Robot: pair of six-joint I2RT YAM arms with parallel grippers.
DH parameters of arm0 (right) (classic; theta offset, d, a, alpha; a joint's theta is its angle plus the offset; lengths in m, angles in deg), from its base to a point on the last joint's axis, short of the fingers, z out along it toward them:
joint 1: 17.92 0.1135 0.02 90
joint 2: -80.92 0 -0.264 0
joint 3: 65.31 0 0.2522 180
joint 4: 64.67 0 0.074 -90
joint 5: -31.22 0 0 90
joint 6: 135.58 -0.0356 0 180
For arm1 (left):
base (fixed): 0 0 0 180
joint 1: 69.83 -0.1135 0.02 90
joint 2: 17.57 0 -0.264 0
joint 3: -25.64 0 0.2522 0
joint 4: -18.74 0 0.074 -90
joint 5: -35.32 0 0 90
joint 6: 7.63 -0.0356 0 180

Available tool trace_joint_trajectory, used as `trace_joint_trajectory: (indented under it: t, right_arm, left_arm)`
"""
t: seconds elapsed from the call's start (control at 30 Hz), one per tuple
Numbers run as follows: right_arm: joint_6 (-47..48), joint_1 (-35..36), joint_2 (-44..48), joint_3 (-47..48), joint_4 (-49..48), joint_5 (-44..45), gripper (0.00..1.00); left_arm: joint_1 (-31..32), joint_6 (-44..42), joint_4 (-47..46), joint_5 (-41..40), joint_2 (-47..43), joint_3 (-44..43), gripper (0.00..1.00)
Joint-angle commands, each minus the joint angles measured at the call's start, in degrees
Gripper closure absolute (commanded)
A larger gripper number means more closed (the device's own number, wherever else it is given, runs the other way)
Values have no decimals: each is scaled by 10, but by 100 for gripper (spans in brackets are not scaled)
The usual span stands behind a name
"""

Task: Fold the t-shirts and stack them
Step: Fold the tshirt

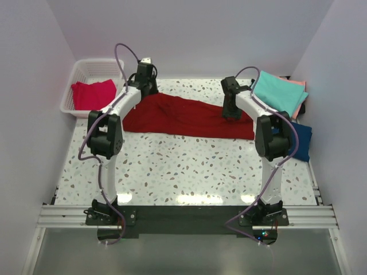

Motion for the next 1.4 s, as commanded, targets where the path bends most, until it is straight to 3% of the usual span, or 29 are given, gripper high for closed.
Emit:
trace_joint_trajectory:
  t: [0.0, 0.33, 0.63, 0.87, 1.23, 1.37]
  right_arm:
    - [24, -13, -13, 27, 14, 2, 55]
    - [21, -23, -50, 38, 13, -10, 54]
    - [7, -60, -60, -8, 21, -15, 55]
    - [-3, -97, -35, -74, 20, 19, 56]
    - [-3, -106, 33, -81, -1, 40, 56]
    - [11, -101, 103, -90, -22, 34, 53]
  left_arm:
    - [-5, 25, 124, 5, -20, 2, 64]
    - [-8, 61, 192, -21, -105, 189, 65]
    - [-55, 91, 232, -67, -100, 273, 65]
    - [-94, 97, 247, -111, -105, 299, 65]
    - [-101, 63, 212, -46, -125, 301, 65]
    - [-101, 58, 207, -28, -121, 299, 65]
